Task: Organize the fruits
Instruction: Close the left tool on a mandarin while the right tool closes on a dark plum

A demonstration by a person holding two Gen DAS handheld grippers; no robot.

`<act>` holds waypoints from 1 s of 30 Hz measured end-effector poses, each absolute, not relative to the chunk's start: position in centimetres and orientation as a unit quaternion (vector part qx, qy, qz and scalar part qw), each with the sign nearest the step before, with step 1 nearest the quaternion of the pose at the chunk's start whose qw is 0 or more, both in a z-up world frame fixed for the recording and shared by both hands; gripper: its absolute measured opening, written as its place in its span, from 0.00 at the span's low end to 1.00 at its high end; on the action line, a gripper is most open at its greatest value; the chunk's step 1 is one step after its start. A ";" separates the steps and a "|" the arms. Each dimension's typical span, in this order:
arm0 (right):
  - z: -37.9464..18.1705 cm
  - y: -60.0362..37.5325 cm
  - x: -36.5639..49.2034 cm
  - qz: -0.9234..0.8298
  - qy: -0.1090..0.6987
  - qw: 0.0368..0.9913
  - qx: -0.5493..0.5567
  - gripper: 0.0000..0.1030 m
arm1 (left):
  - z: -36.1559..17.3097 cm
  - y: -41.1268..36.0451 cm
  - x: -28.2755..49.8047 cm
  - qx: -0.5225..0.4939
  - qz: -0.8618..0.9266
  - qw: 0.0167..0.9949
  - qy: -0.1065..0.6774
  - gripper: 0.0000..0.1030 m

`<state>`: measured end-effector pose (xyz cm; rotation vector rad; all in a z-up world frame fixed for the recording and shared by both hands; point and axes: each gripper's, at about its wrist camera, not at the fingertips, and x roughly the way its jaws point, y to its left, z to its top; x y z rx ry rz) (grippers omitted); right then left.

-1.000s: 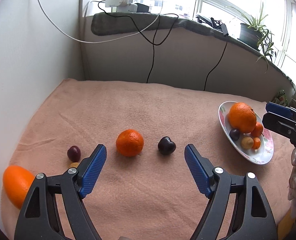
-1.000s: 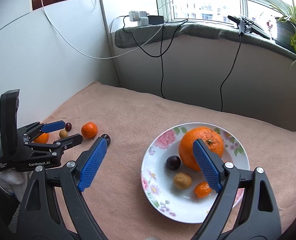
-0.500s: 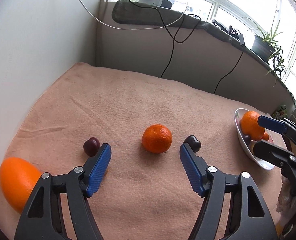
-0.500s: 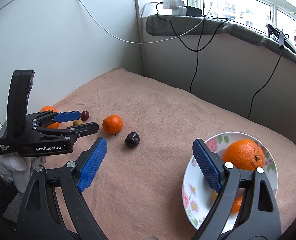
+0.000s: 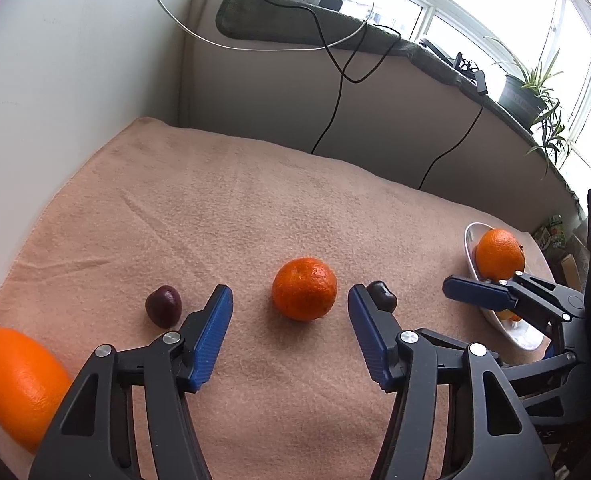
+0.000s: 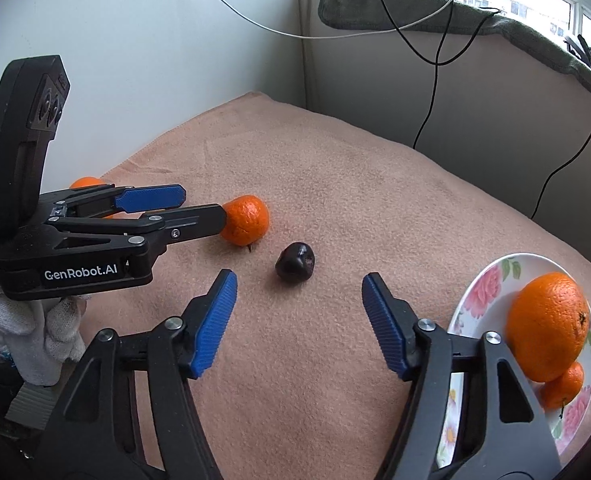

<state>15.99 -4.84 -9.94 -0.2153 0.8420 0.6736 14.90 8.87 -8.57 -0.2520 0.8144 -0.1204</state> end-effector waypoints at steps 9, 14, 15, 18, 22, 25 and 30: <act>-11.6 -3.4 17.3 0.317 0.420 0.845 -0.095 0.53 | -9.5 8.5 16.1 -0.141 -0.069 0.898 0.411 0.48; -12.2 -2.9 18.0 0.311 0.425 0.845 -0.091 0.52 | -9.9 8.4 16.6 -0.148 -0.073 0.893 0.420 0.47; -12.3 -2.9 18.1 0.310 0.425 0.845 -0.091 0.51 | -10.0 8.3 16.7 -0.147 -0.073 0.892 0.421 0.47; -12.5 -2.7 18.3 0.311 0.428 0.844 -0.091 0.45 | -10.0 8.1 16.9 -0.144 -0.072 0.892 0.422 0.47; -12.7 -2.5 18.5 0.312 0.429 0.843 -0.090 0.44 | -10.0 7.9 17.1 -0.144 -0.072 0.892 0.422 0.41; -12.8 -2.4 18.5 0.312 0.429 0.842 -0.092 0.39 | -10.1 7.7 17.1 -0.140 -0.071 0.892 0.423 0.39; -13.0 -2.3 18.6 0.309 0.431 0.842 -0.095 0.32 | -10.0 7.6 17.1 -0.141 -0.069 0.892 0.423 0.39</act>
